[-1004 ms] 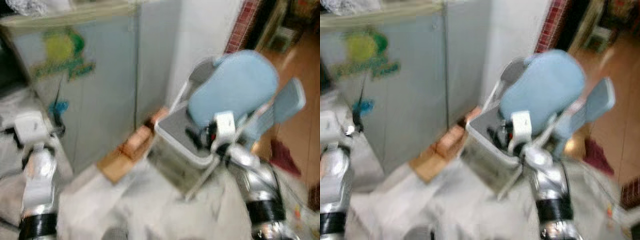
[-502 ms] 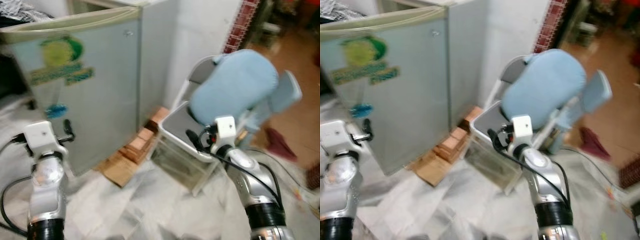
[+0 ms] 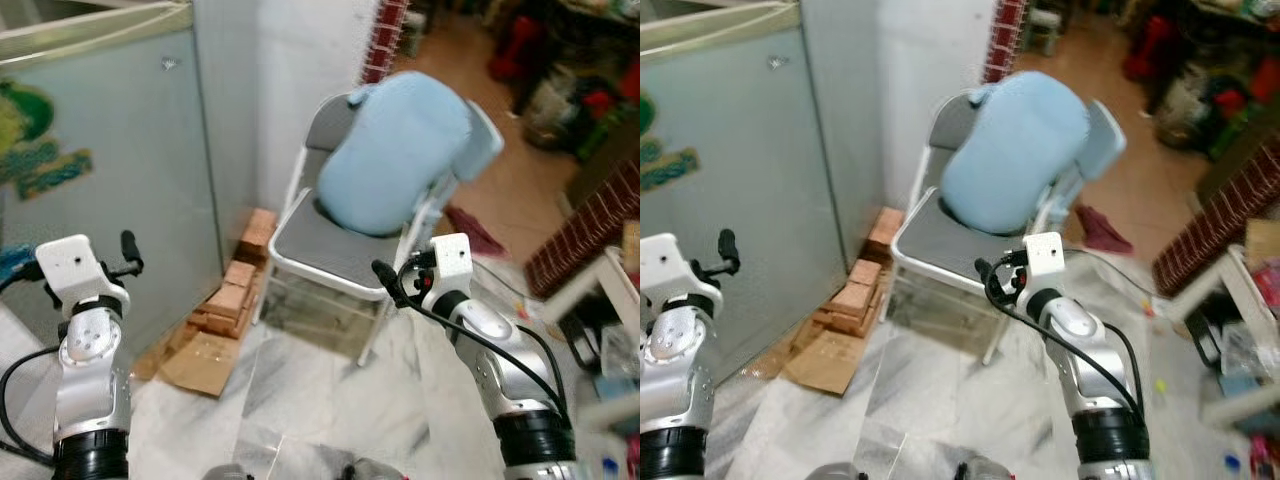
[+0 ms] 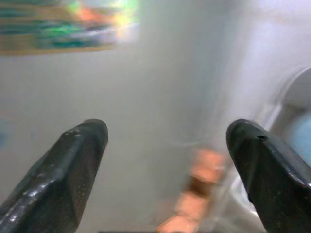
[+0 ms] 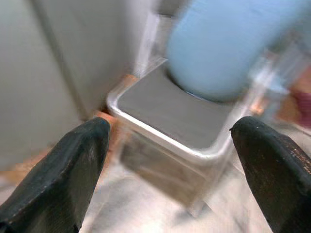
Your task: Restocking fridge
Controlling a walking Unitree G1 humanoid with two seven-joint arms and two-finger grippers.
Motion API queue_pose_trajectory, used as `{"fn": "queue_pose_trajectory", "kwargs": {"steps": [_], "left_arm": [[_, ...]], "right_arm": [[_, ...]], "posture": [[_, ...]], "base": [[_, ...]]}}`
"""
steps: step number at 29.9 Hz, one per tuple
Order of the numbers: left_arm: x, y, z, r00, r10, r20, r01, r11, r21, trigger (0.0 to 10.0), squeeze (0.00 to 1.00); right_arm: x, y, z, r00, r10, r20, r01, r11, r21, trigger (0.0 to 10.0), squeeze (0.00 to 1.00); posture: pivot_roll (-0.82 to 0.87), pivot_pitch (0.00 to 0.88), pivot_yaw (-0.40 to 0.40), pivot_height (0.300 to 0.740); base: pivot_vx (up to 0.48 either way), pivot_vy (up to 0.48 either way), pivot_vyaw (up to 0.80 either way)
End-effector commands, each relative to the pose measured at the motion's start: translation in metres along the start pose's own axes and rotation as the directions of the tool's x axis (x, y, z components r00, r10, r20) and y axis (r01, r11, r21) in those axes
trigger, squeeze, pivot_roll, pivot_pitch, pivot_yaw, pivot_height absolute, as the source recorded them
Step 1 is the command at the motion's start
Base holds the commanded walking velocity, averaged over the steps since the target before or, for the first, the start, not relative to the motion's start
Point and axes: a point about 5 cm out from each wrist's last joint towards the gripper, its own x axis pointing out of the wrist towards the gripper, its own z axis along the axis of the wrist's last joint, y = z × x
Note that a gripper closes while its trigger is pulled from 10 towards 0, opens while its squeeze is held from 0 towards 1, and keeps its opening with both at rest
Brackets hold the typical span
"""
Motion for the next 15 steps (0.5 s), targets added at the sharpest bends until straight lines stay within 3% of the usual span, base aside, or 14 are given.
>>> {"fn": "queue_pose_trajectory", "kwargs": {"steps": [1,9,11,12,13,15], "left_arm": [[-0.001,0.006,0.000,1.000,0.006,0.000,-0.006,1.000,0.007,10.0,0.00],[-0.004,0.002,0.001,0.999,-0.041,0.010,0.041,0.999,-0.012,10.0,0.00],[-0.011,-0.011,-0.002,0.991,-0.137,0.005,0.137,0.990,-0.035,10.0,0.00],[-0.011,-0.011,-0.002,0.991,-0.137,0.005,0.137,0.990,-0.035,10.0,0.00],[-0.020,-0.027,-0.004,0.962,-0.273,-0.007,0.272,0.961,-0.042,10.0,0.00],[-0.033,-0.046,-0.007,0.904,-0.427,-0.023,0.426,0.904,-0.044,10.0,0.00]], "right_arm": [[0.001,0.001,0.007,1.000,-0.003,0.019,0.003,1.000,-0.003,10.0,0.00],[0.001,-0.001,0.007,1.000,-0.015,0.016,0.015,1.000,0.002,10.0,0.00],[0.000,-0.003,0.005,0.999,-0.029,0.016,0.029,1.000,0.006,10.0,0.00],[0.000,-0.003,0.005,0.999,-0.029,0.016,0.029,1.000,0.006,10.0,0.00],[-0.002,-0.005,0.004,0.998,-0.054,0.030,0.054,0.999,0.008,10.0,0.00],[-0.005,-0.011,0.005,0.992,-0.109,0.062,0.108,0.994,0.019,10.0,0.00]], "posture": [[0.04,0.000,-0.058,0.740],[0.04,0.000,-0.057,0.740],[0.05,0.000,-0.051,0.740],[0.05,0.000,-0.051,0.740],[0.05,0.000,-0.049,0.740],[0.05,0.000,-0.045,0.740]], "base": [[0.000,0.435,0.00],[0.000,0.435,0.00],[0.000,0.431,0.00],[0.000,0.431,0.00],[0.000,0.435,0.00],[0.000,0.435,0.00]]}}
